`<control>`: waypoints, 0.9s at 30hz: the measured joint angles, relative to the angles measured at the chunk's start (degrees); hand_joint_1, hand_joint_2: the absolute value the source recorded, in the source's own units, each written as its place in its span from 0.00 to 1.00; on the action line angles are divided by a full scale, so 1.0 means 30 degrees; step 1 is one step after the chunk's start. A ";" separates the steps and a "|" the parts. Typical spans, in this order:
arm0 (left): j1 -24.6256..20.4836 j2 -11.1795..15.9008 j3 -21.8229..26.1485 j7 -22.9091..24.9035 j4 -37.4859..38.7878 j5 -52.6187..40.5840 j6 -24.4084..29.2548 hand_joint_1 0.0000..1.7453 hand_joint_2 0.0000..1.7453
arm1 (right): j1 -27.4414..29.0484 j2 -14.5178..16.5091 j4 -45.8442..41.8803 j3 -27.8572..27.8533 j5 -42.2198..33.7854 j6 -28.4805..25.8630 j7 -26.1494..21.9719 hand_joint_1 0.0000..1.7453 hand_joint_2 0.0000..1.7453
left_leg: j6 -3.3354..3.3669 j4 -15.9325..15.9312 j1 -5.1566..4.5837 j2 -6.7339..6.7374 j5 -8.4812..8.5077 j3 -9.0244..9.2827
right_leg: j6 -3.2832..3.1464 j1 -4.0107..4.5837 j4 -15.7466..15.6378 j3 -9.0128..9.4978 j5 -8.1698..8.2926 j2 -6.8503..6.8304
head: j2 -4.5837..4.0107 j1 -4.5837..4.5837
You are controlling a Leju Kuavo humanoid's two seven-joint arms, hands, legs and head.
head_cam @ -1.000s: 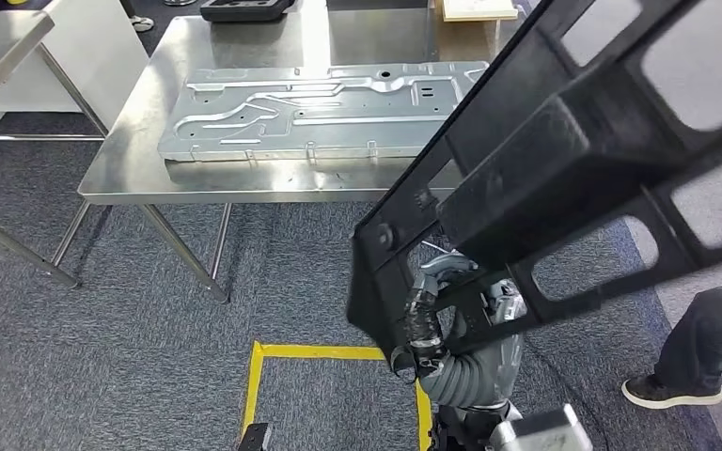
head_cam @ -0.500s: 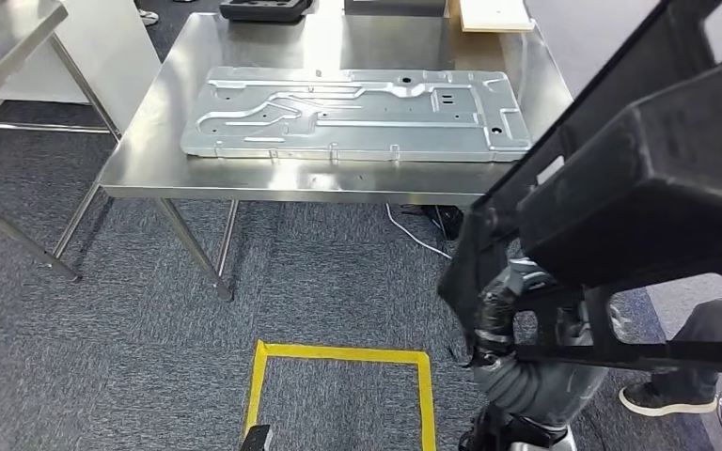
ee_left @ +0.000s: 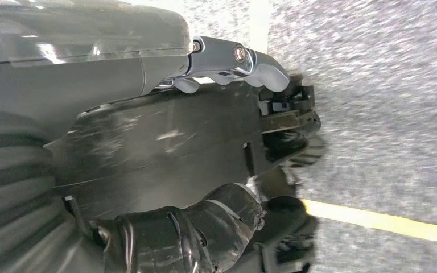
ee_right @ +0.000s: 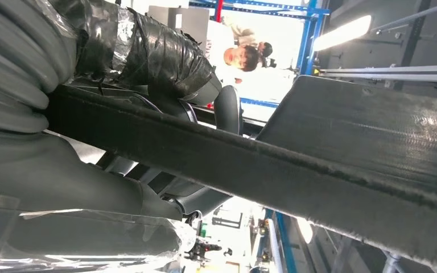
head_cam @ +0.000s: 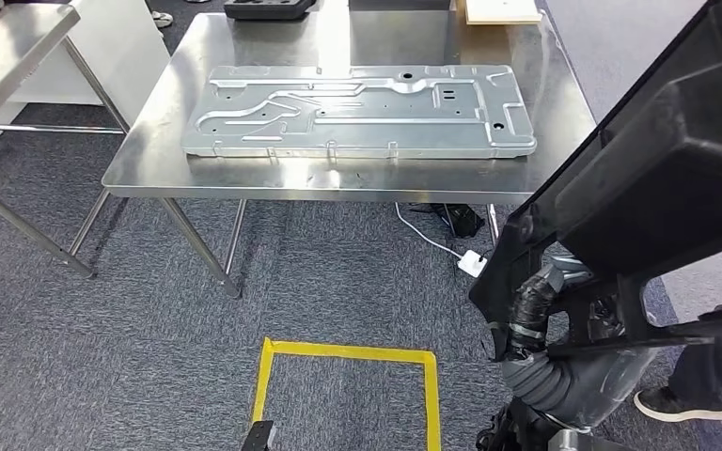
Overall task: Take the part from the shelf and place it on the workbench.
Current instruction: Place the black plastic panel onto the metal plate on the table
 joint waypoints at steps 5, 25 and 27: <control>0.0030 0.0046 0.0000 -0.0475 0.0000 0.0423 -0.0390 0.00 1.00 | -0.0122 0.0082 0.0091 -0.0007 -0.0377 0.0007 -0.0195 1.00 1.00 | -0.0002 -0.2631 0.0068 0.0022 0.2053 0.1087 | 0.0073 -0.0037 -0.0009 0.0137 -0.0207 0.0072 | 0.0000 0.0000; -0.0104 -0.0015 -0.0004 -0.0067 -0.0073 -0.0002 -0.0231 0.00 1.00 | -0.0107 0.0235 0.0102 -0.0238 -0.1253 0.0000 -0.0335 1.00 1.00 | 0.0386 -0.5392 0.0011 0.0027 -0.0462 0.6324 | 0.0201 0.0125 0.0708 -0.2772 0.1720 0.0006 | 0.0011 0.0785; -0.0182 -0.0018 0.0000 -0.0853 -0.0102 0.0129 0.0004 0.00 1.00 | -0.0066 0.0284 0.0046 -0.0306 -0.1333 0.0000 -0.0348 1.00 1.00 | 0.0322 -0.3319 0.0022 0.0026 0.0548 0.5314 | -0.0030 0.0079 0.0380 -0.1923 0.1218 0.0033 | 0.0016 0.0737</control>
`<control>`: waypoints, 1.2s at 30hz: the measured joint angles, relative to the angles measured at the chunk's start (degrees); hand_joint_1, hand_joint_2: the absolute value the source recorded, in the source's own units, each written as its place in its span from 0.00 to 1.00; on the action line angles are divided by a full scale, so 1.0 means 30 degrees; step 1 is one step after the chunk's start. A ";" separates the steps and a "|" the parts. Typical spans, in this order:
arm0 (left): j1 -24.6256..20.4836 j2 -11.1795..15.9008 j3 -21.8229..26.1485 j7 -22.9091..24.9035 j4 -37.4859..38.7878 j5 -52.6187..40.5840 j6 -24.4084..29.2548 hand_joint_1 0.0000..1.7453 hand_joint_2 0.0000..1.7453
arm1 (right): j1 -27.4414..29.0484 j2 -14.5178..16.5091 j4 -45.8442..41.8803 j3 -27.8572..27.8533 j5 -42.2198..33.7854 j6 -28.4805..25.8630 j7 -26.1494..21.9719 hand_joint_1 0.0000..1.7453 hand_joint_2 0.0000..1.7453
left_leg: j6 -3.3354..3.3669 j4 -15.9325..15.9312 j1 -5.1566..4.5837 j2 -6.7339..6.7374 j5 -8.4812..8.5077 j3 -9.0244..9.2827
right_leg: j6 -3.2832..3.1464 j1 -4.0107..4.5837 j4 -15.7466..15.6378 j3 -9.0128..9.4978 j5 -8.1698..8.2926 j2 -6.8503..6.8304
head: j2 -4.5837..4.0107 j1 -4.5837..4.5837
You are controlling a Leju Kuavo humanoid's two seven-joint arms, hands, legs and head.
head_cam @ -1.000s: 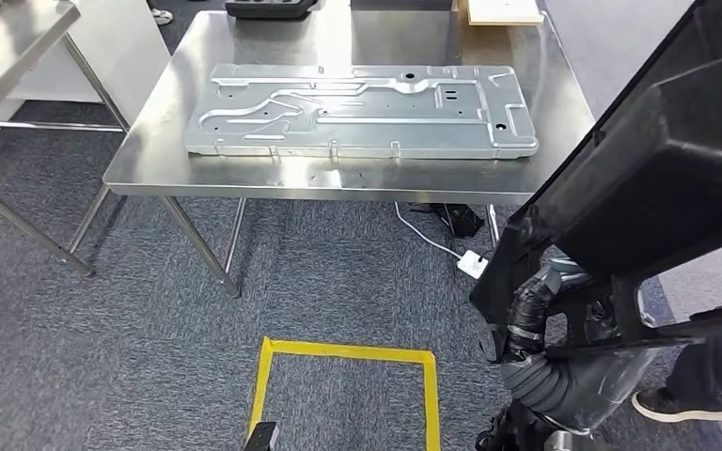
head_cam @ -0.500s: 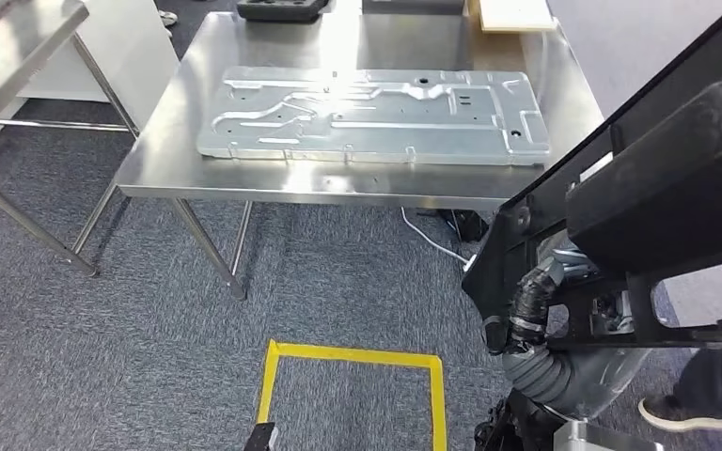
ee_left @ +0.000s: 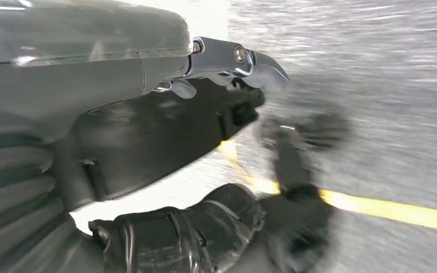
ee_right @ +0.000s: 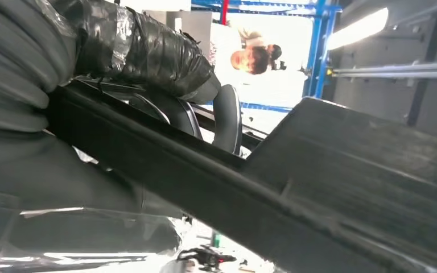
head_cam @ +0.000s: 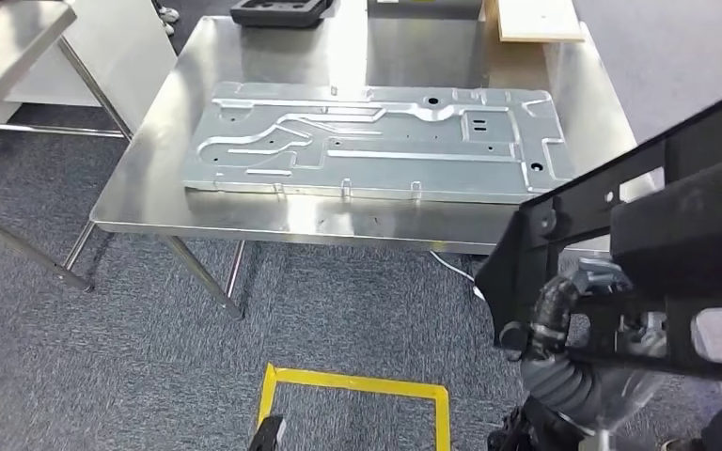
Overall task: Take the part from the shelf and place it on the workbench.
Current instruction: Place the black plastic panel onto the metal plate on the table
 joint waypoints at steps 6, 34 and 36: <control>-0.0050 0.0025 0.0000 -0.3407 -0.0077 0.0099 0.0216 0.00 1.00 | 0.0092 0.0198 -0.0009 -0.0304 -0.0422 0.0000 -0.0355 1.00 1.00 | -0.0029 0.3424 0.0029 -0.0008 -0.2218 -0.5744 | -0.0129 0.0132 -0.1101 0.3646 -0.1945 0.0182 | -0.0002 -0.0033; 0.0553 0.2448 0.3918 -0.8755 -0.1295 0.1264 -0.4113 0.00 1.00 | 0.0003 0.0178 0.0120 -0.0450 -0.1488 0.0007 0.0527 1.00 1.00 | -0.0199 0.2890 -0.0275 -0.0224 -0.0815 -0.4398 | -0.0503 0.0137 -0.0504 0.2037 -0.0861 0.0073 | 0.0035 0.0661; 0.0709 0.2397 0.4143 -0.8494 -0.1275 0.1529 -0.4147 0.00 1.00 | 0.0036 0.0180 0.0137 -0.0450 -0.1453 0.0007 0.0629 1.00 1.00 | -0.0416 0.3981 -0.0022 -0.0154 -0.1155 -0.4867 | -0.0464 0.0090 -0.0461 0.1895 -0.0830 0.0024 | 0.0035 0.0658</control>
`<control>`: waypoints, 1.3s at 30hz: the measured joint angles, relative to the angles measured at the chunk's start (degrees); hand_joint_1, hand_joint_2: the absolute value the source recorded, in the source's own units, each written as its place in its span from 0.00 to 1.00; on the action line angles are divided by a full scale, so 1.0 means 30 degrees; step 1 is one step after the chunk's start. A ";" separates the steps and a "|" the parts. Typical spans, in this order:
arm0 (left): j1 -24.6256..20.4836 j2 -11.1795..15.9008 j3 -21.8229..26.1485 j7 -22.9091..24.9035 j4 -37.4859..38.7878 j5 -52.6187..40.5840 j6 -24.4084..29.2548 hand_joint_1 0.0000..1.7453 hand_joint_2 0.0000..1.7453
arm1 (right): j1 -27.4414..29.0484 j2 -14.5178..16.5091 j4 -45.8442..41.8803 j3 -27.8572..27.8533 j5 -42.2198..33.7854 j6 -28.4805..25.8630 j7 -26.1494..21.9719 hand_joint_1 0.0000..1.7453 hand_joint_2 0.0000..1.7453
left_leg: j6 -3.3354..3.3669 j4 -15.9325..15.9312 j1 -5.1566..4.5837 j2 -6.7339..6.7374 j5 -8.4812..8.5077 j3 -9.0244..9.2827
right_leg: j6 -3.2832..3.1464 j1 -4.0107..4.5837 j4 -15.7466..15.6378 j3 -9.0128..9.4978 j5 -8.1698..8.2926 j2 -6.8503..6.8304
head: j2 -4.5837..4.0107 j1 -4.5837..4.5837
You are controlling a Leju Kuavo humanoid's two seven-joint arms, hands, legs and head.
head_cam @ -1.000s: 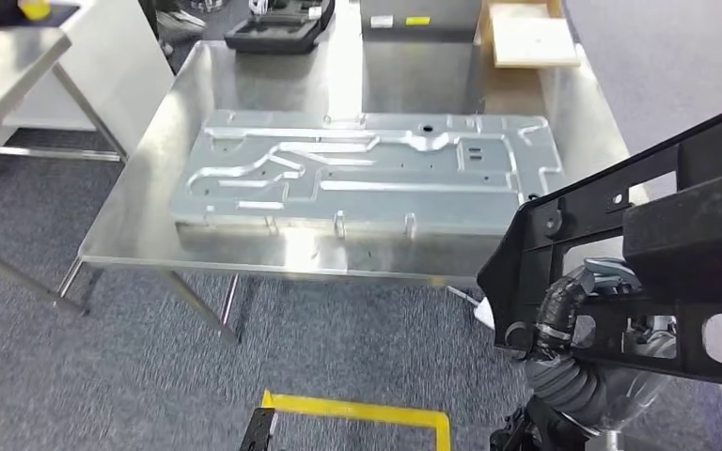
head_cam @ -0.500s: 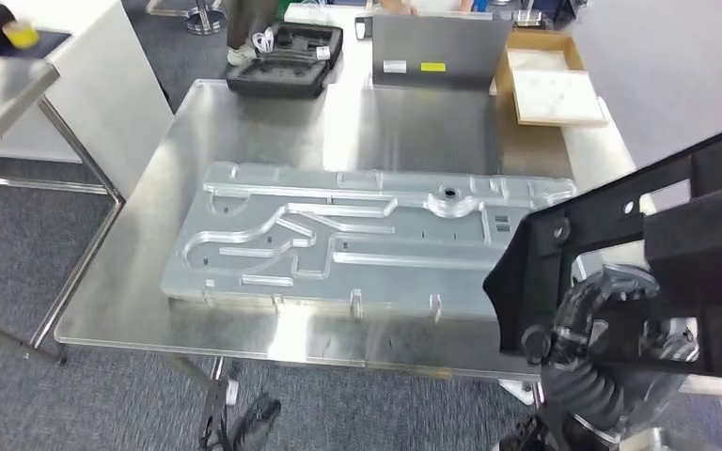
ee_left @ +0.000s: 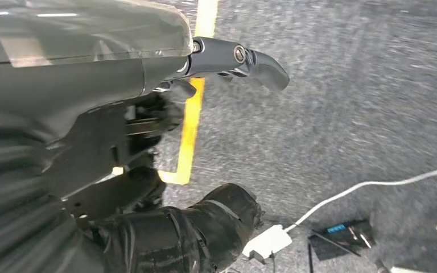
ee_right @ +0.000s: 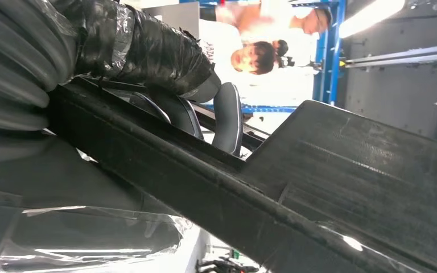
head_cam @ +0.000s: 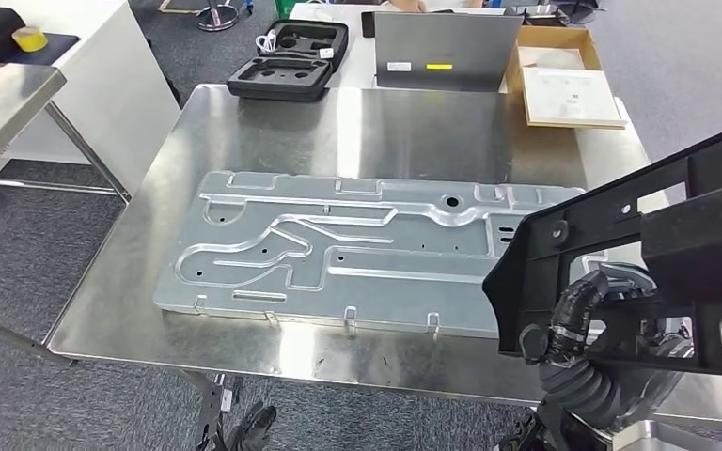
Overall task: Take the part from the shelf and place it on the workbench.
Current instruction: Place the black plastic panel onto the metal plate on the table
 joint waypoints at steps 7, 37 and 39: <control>0.0186 -0.0193 0.0775 0.1033 0.0140 0.0329 0.0004 0.00 1.00 | 0.0050 0.0018 0.0029 -0.0002 0.0202 0.0000 -0.0040 1.00 1.00 | 0.0167 -0.5480 0.0044 0.0058 0.2469 0.2208 | 0.0554 -0.0071 0.0011 -0.0278 0.0225 -0.0006 | 0.0000 -0.0011; 0.0097 -0.0969 0.0256 0.6304 0.0641 -0.1871 0.1557 0.00 1.00 | -0.6426 -0.9252 0.0659 0.1705 0.0375 0.1244 1.3973 1.00 1.00 | 0.0454 -0.4945 -0.0062 0.0071 0.3224 0.1118 | 0.0816 -0.0212 0.0164 -0.0293 -0.0109 0.0085 | 0.0000 -0.0053; 0.0107 -0.0980 0.0086 0.6546 0.0672 -0.1941 0.1432 0.00 1.00 | -0.6841 -1.0643 0.0788 0.1637 -0.0148 0.2182 1.4817 1.00 1.00 | 0.0623 -0.5190 -0.0038 0.0082 0.3302 0.1171 | 0.1058 -0.0256 0.0125 -0.0315 -0.0087 0.0068 | 0.0000 -0.0040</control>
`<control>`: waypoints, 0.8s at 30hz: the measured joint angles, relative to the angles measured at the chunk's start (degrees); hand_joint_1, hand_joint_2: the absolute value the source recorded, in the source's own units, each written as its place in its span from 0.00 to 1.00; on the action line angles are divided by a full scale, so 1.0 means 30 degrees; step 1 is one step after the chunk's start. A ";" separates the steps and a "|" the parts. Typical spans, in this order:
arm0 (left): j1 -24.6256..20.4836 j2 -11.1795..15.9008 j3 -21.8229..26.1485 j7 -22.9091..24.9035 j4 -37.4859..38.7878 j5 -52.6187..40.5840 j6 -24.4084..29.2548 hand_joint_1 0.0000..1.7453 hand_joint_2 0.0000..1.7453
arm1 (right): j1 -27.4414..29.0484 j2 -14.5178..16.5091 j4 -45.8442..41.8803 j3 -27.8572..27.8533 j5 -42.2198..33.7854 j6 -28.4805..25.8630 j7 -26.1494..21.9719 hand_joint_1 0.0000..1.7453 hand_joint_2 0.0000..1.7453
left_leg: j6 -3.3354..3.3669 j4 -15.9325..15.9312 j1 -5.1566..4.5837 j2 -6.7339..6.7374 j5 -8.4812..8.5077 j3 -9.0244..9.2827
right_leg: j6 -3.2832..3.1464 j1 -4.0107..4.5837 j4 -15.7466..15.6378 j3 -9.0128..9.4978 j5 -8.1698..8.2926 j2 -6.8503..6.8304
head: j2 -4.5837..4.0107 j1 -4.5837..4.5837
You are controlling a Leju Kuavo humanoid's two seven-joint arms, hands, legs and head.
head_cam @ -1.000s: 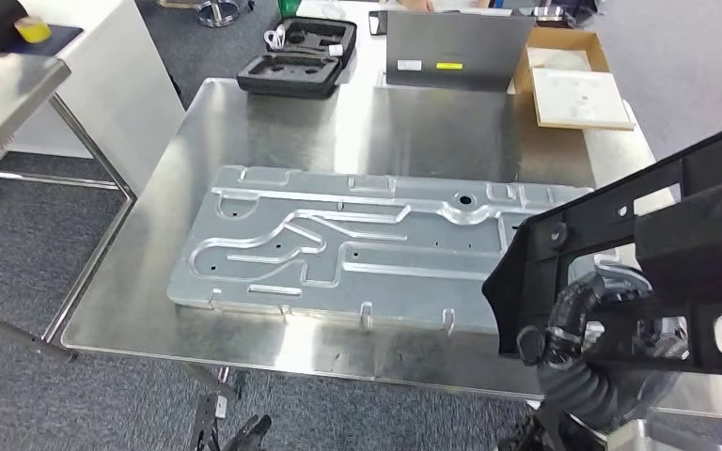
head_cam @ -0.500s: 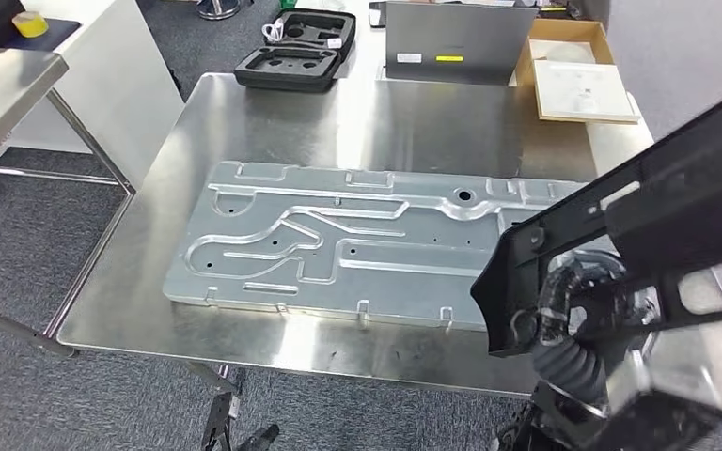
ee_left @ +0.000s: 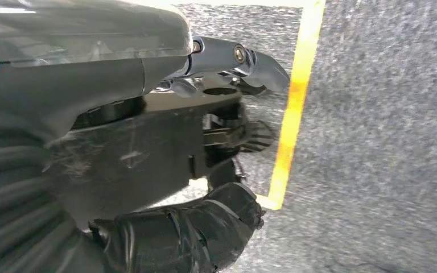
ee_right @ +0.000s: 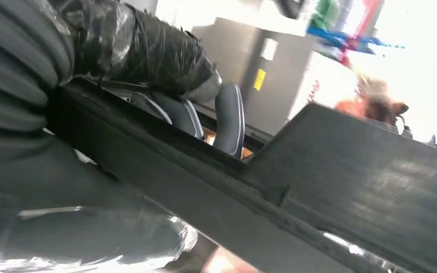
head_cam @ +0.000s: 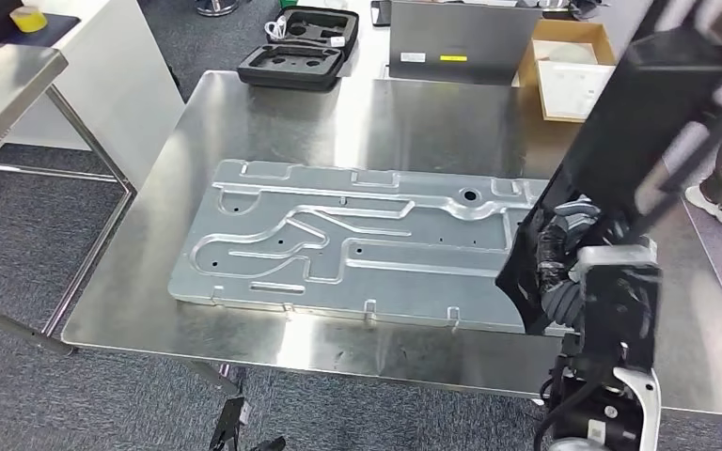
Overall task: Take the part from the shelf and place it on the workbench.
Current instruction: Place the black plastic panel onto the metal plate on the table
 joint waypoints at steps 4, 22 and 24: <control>-0.0027 -0.0071 -0.0319 0.0359 0.0062 -0.0173 -0.0218 0.00 1.00 | -0.0786 -0.3125 0.0665 -0.0704 -0.1071 0.2364 0.0351 1.00 1.00 | 0.0385 -0.0382 0.0086 0.0035 0.0207 0.0204 | 0.0271 0.0011 0.2682 -0.1220 -0.1505 -0.0041 | 0.0000 0.0098; -0.0034 -0.0093 -0.1044 0.0457 0.0295 -0.0049 -0.0725 0.00 1.00 | -0.2263 -0.8615 0.2362 -0.1748 -0.0524 0.6955 0.0411 1.00 1.00 | -0.0367 0.5348 0.0097 -0.0006 -0.2403 -0.2611 | -0.0250 -0.0068 0.0145 -0.0154 0.0008 -0.0044 | 0.0000 0.0053; -0.0036 -0.0091 -0.1058 0.0445 0.0310 0.0017 -0.0878 0.00 1.00 | -0.2663 -0.9007 0.2557 -0.1746 -0.0101 0.8637 0.0411 1.00 1.00 | -0.0229 0.4263 0.0089 -0.0007 -0.1342 -0.2219 | -0.0259 -0.0048 0.0147 -0.0107 -0.0014 -0.0022 | 0.0000 0.0054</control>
